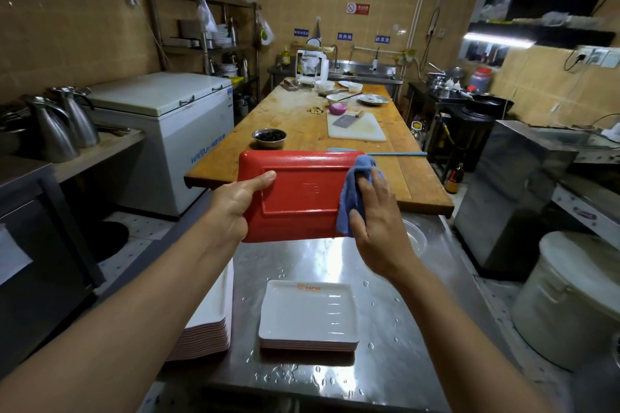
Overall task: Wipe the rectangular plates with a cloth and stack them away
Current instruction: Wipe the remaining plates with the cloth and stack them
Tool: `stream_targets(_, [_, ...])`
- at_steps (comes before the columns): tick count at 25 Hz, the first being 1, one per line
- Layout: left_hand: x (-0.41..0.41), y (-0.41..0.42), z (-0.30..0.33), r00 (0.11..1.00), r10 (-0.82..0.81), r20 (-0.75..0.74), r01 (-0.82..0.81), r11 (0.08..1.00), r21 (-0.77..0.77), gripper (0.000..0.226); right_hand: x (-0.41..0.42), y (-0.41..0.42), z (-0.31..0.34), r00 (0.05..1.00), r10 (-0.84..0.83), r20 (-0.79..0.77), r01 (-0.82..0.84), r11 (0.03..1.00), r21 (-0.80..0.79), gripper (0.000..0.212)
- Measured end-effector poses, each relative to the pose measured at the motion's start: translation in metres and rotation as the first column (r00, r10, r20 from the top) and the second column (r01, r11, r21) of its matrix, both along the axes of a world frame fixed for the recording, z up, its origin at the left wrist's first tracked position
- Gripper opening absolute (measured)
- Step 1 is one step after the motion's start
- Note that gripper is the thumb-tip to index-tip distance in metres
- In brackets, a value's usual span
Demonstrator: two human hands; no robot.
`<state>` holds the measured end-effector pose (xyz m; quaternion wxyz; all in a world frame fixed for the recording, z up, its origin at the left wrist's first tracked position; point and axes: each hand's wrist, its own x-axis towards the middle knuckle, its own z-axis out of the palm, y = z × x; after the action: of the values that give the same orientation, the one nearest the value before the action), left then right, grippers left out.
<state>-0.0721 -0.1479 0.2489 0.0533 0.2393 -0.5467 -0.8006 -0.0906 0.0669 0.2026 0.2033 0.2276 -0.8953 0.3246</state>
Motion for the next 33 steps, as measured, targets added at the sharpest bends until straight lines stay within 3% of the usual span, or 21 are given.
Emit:
stream_targets(3, [-0.002,0.001,-0.001,0.999,-0.006,0.053,0.002,0.998,0.067,0.031,0.004,0.006,-0.016,1.0,-0.003,-0.015,0.003,0.999,0.044,0.069])
stream_targets(6, [-0.001,0.012,0.0,0.996,-0.035,0.078,0.026,0.993,0.116,0.032,0.004,-0.001,-0.015,0.977,-0.029,-0.209,0.062,0.986,0.153,0.065])
stream_targets(9, [-0.001,0.02,0.002,0.996,-0.045,0.078,0.035,0.992,0.123,0.049,0.012,-0.026,-0.017,0.94,0.033,-0.339,0.049,0.972,0.23,0.061])
stream_targets(18, [0.008,0.012,-0.003,0.999,0.027,0.025,-0.031,0.982,0.184,0.042,0.03,-0.08,-0.017,0.975,0.138,-0.174,-0.087,0.958,0.275,0.067])
stream_targets(24, [0.018,-0.002,-0.011,0.998,0.066,-0.008,-0.065,0.991,0.114,0.028,0.0,-0.076,0.002,0.997,0.031,-0.067,-0.015,0.974,0.227,0.066])
stream_targets(26, [0.022,-0.012,-0.014,0.996,0.083,-0.041,-0.079,0.993,0.093,0.029,-0.007,-0.069,0.0,1.0,-0.005,-0.008,0.006,0.986,0.164,0.063])
stream_targets(29, [0.032,-0.03,-0.018,0.993,0.093,-0.068,-0.089,0.994,0.061,0.025,-0.011,-0.066,-0.009,0.989,0.02,0.145,-0.01,0.998,-0.069,0.051])
stream_targets(33, [0.046,-0.051,-0.026,0.992,0.101,-0.08,-0.095,0.993,0.07,0.025,-0.013,-0.074,-0.018,0.96,0.079,0.269,0.013,0.947,-0.322,0.02])
